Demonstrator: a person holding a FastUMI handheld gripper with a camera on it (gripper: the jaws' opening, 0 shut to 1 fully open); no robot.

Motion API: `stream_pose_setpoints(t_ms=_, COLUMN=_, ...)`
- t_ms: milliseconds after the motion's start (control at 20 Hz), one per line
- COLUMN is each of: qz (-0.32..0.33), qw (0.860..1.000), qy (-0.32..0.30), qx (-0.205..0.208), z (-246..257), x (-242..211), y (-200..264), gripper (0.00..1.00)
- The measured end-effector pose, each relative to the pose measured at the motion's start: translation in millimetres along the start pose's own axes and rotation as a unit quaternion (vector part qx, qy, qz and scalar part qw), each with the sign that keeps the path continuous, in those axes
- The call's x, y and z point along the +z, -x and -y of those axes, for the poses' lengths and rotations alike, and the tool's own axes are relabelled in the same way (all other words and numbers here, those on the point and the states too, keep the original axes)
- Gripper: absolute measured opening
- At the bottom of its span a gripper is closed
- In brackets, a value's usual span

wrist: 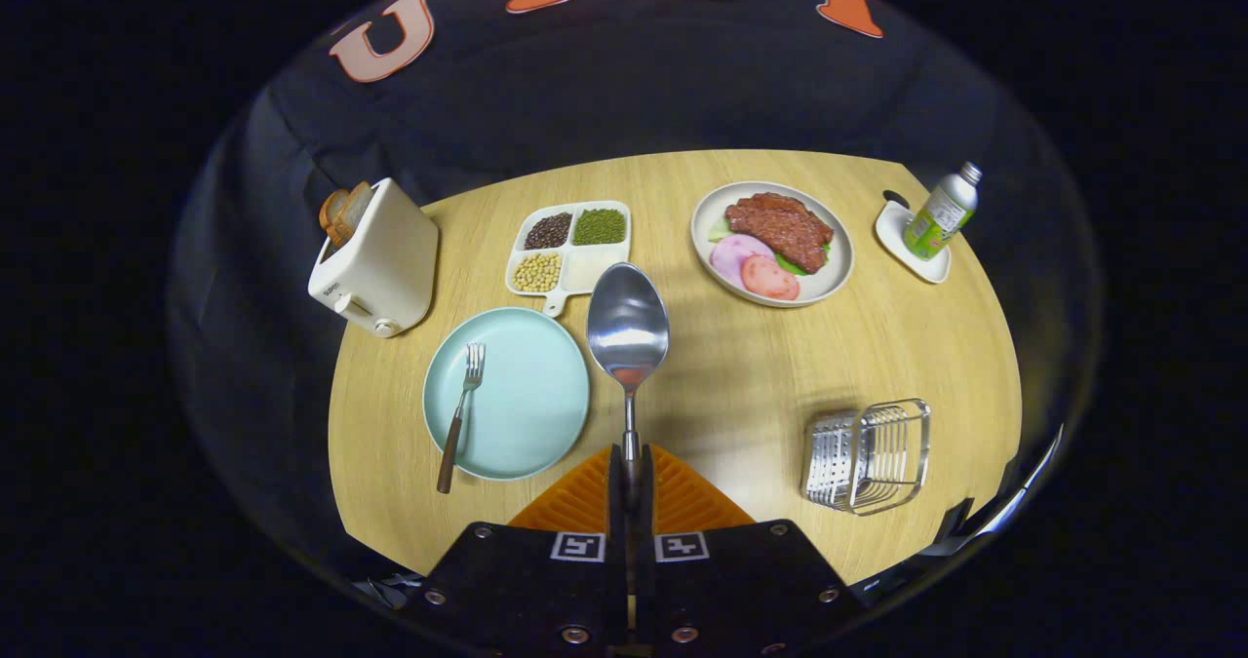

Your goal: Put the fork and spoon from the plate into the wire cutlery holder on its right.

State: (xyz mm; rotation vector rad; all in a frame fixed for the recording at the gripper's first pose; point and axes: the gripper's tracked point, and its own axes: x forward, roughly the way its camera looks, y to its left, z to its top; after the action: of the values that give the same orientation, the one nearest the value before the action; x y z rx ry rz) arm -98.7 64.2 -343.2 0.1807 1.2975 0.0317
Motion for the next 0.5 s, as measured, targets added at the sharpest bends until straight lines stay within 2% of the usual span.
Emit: stream_pose_setpoints(t_ms=500, qz=0.001, qw=0.996, qy=-0.074, qx=-0.046, z=99, x=-33, y=31, gripper=0.04)
